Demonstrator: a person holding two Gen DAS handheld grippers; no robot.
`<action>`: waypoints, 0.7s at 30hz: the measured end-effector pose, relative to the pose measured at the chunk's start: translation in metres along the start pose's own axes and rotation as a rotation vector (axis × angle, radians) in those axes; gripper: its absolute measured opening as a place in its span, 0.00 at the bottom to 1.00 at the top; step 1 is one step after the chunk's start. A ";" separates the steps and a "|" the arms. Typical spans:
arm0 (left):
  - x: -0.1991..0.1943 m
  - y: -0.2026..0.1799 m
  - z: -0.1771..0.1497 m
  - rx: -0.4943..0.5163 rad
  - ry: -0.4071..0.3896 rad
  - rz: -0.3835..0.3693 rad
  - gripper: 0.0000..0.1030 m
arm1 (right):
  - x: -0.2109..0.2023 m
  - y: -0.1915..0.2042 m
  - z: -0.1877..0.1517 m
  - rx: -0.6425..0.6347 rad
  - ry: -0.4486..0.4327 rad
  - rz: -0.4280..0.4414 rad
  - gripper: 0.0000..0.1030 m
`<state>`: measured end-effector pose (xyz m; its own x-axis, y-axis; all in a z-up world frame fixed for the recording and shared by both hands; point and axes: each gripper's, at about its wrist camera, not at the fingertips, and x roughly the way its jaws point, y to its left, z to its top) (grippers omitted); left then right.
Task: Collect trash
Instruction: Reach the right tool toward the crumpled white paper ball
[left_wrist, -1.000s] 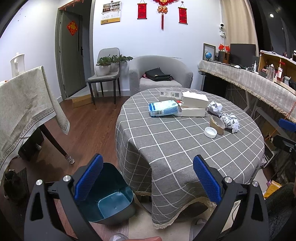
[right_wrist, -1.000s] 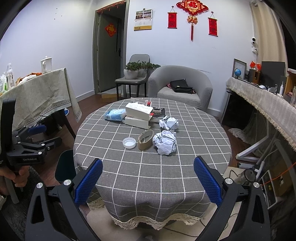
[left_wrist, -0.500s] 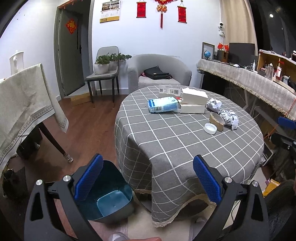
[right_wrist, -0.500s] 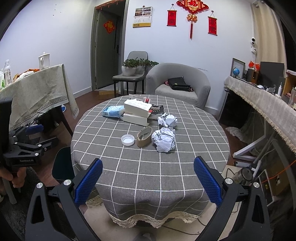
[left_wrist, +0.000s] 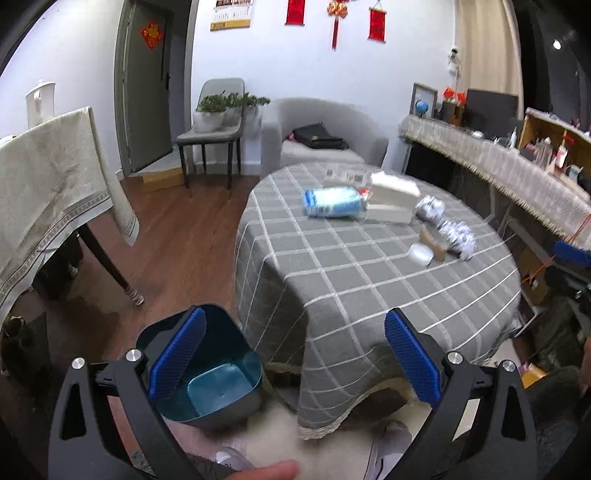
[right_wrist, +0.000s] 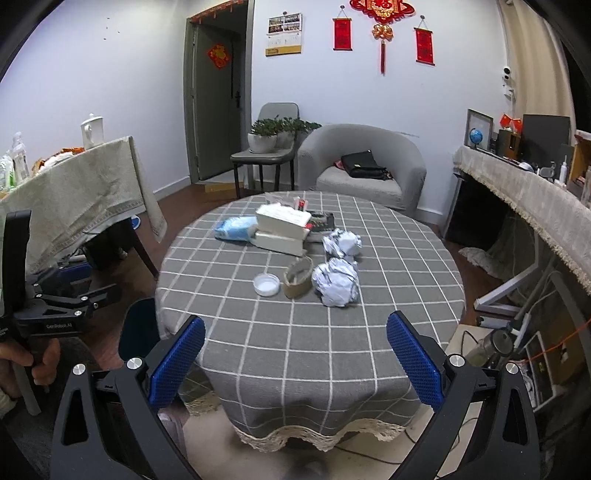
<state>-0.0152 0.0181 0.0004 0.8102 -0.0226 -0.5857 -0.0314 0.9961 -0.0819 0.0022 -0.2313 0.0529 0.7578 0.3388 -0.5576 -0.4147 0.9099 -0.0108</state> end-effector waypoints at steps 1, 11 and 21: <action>-0.003 -0.001 0.003 0.004 -0.005 -0.015 0.96 | 0.000 0.001 0.000 -0.004 0.002 0.003 0.97; 0.001 -0.026 0.044 0.064 -0.028 -0.120 0.96 | 0.013 -0.017 0.013 0.027 0.042 0.077 0.97; 0.046 -0.069 0.060 0.193 0.049 -0.202 0.84 | 0.033 -0.052 0.016 0.080 0.102 0.100 0.97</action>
<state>0.0596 -0.0468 0.0280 0.7593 -0.2216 -0.6118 0.2436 0.9687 -0.0485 0.0561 -0.2636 0.0482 0.6584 0.4061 -0.6337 -0.4407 0.8905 0.1129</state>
